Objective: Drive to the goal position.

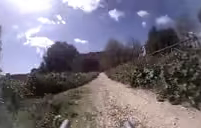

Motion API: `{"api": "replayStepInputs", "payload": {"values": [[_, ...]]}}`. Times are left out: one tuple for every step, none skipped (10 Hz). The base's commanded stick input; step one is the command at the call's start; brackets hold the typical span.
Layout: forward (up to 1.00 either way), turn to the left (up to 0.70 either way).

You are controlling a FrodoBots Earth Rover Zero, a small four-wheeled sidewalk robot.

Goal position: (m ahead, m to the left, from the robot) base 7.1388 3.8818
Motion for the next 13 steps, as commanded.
{"api": "replayStepInputs", "payload": {"values": [[0.84,-0.24],[0.84,-0.3],[0.84,-0.24],[0.85,0.0],[0.85,0.0],[0.85,0.0],[0.85,0.0],[0.85,0.0],[0.85,0.0],[0.82,0.0],[0.82,0.0],[0.82,0.0],[0.81,0.0]]}}
